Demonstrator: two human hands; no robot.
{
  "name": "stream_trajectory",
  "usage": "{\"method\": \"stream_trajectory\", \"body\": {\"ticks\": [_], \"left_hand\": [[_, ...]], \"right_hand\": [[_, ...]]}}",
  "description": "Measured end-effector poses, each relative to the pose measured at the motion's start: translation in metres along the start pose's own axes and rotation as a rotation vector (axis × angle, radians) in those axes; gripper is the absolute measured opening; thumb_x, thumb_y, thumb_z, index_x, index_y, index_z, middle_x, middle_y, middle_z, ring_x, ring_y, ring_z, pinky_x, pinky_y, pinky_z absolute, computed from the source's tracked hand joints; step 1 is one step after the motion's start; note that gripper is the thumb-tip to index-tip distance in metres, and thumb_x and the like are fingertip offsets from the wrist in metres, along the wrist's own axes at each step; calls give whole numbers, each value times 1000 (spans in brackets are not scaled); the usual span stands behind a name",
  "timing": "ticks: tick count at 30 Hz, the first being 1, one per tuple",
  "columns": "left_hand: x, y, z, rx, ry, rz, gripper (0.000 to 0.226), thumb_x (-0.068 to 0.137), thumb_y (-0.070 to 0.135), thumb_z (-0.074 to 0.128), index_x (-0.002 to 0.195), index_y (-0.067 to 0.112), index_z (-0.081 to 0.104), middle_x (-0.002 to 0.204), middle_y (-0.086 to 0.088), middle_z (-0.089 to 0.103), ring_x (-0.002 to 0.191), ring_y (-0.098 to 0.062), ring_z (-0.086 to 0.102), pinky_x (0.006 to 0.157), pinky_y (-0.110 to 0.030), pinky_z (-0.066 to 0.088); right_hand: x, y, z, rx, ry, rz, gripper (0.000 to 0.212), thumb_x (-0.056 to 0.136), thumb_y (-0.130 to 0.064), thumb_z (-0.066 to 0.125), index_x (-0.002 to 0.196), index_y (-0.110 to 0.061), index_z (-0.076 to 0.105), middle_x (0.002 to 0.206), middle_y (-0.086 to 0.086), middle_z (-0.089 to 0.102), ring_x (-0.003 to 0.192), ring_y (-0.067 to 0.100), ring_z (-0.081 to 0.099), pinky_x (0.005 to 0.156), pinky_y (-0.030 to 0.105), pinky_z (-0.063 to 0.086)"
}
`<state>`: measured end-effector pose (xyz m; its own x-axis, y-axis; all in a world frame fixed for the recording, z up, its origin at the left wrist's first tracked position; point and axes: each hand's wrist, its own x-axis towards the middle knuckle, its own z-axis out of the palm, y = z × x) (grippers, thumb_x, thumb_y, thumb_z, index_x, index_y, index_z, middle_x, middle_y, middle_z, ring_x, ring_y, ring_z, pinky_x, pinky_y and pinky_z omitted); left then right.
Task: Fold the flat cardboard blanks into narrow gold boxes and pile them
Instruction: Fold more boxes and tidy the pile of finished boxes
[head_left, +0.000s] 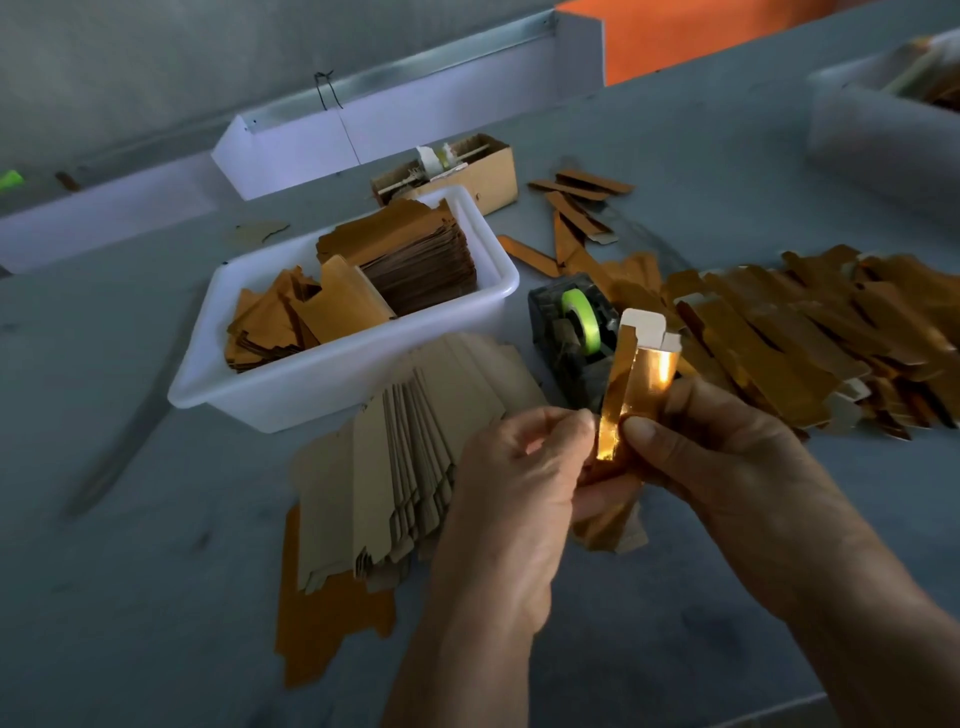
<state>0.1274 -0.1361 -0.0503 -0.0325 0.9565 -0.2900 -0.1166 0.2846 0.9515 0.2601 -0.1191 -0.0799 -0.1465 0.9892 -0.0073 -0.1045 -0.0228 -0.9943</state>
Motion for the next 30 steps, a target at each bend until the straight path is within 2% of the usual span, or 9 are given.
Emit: {"method": "stream_trajectory", "body": {"ticks": [3,6,8,12,19,23,26,28,30], "left_hand": [[3,3,-1,-84,37,-42,14,90,9,60,103,3,61,101,-19,70,83,-24,73,71,-34,60],[5,4,-3,-121,65,-49,27,85,5,65,109,5,54,107,-18,65,85,-26,73,65,-31,60],[4,3,-3,-81,58,-14,23,85,4,64,106,4,56,105,-16,65,87,-26,72,66,-32,60],[2,1,0,-56,35,8,9,92,6,57,100,4,58,106,-18,66,83,-24,73,68,-34,60],[-1,0,2,60,-7,80,7,87,10,63,90,5,68,85,-10,73,74,-19,73,67,-28,60],[-3,8,1,284,-29,69,13,92,21,59,90,16,70,79,-1,72,59,-9,67,55,-19,54],[-8,10,8,555,2,135,24,93,44,48,95,29,66,84,9,71,54,-3,63,49,-13,49],[-13,9,10,722,126,291,29,87,55,40,89,35,61,80,14,66,56,1,60,51,-13,49],[-14,13,4,806,342,461,25,85,52,38,81,36,56,78,15,64,62,2,60,55,-16,52]], "right_hand": [[-1,0,2,7,-3,-51,11,65,-36,62,71,-30,69,79,-2,69,83,13,66,80,33,51],[-1,1,4,-31,15,-80,9,63,-40,61,66,-33,67,74,-6,67,77,7,65,73,28,51],[-2,3,4,-47,38,-67,16,61,-43,62,68,-30,66,76,-3,67,79,12,65,74,31,53],[-2,4,4,-40,85,-52,28,60,-49,63,72,-24,66,76,7,66,83,31,63,86,51,52],[-2,3,0,-53,68,-67,18,61,-44,62,67,-28,66,71,4,66,78,25,65,81,43,54],[-3,4,-3,-71,65,-46,17,64,-37,62,70,-21,65,75,11,64,81,29,63,86,48,51],[1,3,-10,-95,116,-27,17,68,-37,57,80,-33,69,82,-4,70,83,14,66,84,39,49],[10,-4,-19,-147,207,-42,20,70,-43,56,87,-44,67,89,-11,70,86,9,65,75,31,49],[27,-15,-38,-285,334,-85,17,78,-48,58,95,-50,61,88,-14,66,77,5,64,58,23,49]]}}
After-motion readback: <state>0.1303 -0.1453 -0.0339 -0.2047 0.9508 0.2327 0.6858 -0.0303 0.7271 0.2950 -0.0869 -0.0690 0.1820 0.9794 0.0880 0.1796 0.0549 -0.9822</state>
